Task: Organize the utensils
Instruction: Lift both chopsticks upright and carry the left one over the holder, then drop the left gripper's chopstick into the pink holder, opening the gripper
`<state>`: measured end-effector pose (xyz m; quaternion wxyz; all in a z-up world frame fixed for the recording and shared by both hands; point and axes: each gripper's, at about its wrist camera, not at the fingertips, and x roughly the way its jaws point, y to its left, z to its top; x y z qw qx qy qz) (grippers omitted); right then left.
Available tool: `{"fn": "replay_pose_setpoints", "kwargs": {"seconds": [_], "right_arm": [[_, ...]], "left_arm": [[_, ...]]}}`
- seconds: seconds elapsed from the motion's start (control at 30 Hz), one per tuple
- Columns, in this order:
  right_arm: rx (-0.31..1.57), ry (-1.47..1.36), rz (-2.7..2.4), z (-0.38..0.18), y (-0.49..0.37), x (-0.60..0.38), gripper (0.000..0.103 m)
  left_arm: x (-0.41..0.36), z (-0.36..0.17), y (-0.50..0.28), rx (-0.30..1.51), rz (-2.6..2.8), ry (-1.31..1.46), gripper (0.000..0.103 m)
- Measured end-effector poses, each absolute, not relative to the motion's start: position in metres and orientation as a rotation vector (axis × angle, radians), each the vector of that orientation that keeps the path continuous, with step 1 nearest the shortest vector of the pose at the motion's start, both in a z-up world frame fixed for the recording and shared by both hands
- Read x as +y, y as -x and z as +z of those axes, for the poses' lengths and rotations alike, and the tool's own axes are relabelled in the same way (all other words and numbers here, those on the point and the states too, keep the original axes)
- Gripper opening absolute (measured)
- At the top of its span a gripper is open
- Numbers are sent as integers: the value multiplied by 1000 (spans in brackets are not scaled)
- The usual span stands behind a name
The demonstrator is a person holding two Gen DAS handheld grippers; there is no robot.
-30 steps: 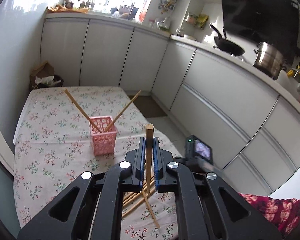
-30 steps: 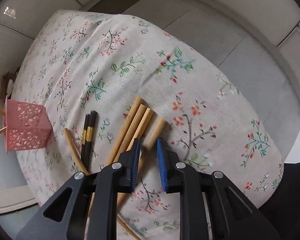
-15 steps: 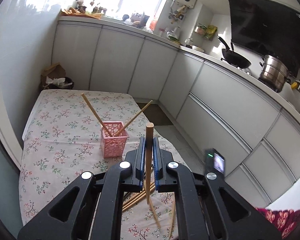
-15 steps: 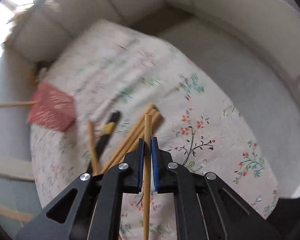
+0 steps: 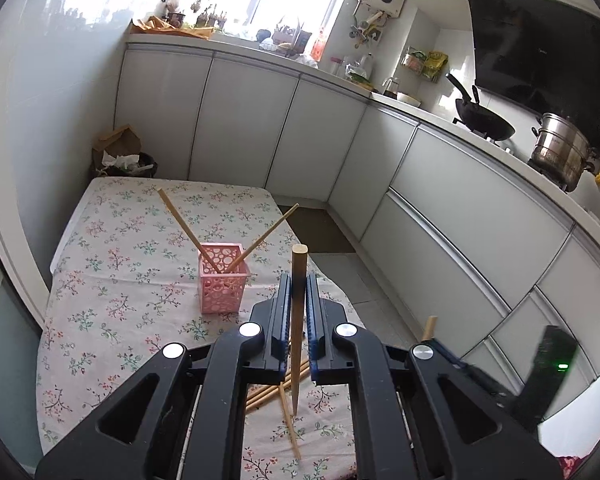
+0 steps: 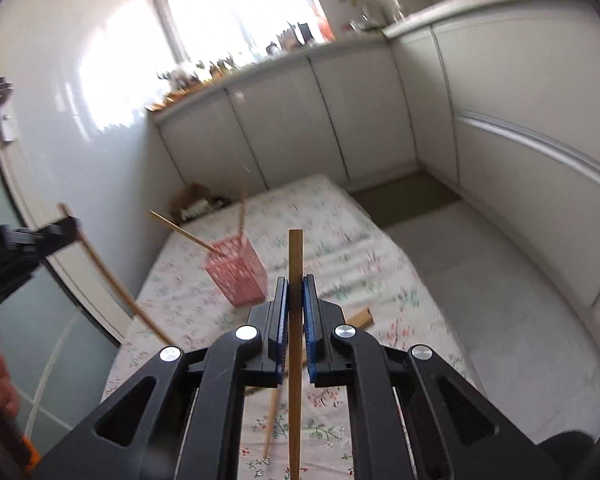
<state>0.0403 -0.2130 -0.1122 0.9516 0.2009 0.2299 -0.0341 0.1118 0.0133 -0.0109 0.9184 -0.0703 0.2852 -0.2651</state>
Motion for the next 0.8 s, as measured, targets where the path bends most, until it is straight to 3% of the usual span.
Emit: {"fn": "replay_pose_setpoints", "kwargs": {"seconds": [0.53, 0.8], "right_arm": [[139, -435, -12, 15, -107, -228, 8], [79, -413, 2, 24, -173, -213, 8]], "left_arm": [[5, 54, -166, 376, -408, 126, 7], [1, 42, -227, 350, -367, 139, 7]]}}
